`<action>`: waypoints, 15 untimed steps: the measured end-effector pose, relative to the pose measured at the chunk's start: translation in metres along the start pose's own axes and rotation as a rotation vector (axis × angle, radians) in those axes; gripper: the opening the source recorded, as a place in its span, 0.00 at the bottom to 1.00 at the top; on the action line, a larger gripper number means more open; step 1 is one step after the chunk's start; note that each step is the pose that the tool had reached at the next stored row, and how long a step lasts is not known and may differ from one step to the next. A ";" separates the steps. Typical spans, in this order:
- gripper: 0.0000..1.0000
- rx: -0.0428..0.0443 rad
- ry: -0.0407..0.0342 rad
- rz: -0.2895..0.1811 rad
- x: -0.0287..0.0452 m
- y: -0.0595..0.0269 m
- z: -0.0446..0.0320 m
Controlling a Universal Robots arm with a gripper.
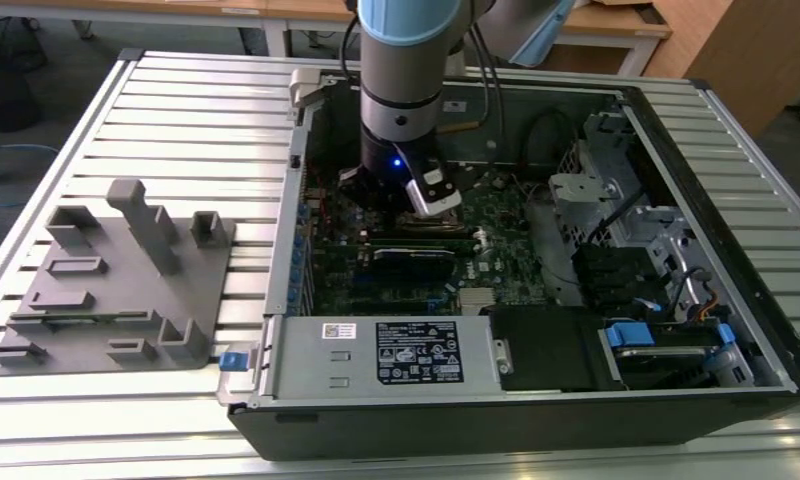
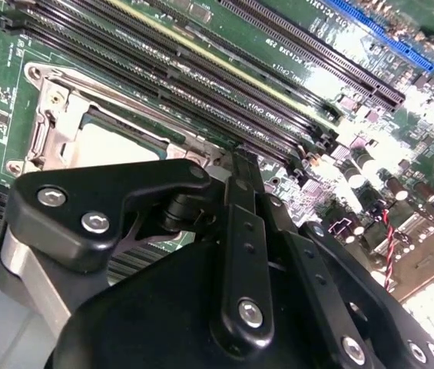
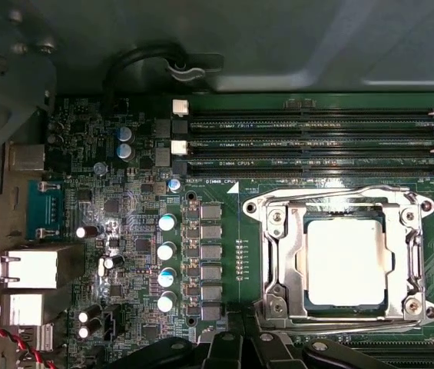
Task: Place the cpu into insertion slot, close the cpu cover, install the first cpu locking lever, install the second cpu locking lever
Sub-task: 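Install the second cpu locking lever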
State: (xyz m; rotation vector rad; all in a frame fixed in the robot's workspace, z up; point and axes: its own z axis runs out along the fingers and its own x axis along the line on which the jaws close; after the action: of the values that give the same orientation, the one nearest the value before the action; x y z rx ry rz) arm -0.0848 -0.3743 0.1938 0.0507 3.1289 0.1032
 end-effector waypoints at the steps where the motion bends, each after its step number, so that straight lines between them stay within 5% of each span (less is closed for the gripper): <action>1: 0.11 -0.0001 -0.0001 0.000 0.0000 0.0000 0.0000; 15: 0.11 -0.0002 -0.0002 0.000 -0.0002 0.0011 -0.0160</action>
State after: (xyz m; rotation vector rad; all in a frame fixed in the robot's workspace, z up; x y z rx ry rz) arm -0.0848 -0.3743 0.2098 0.0506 3.1287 0.1035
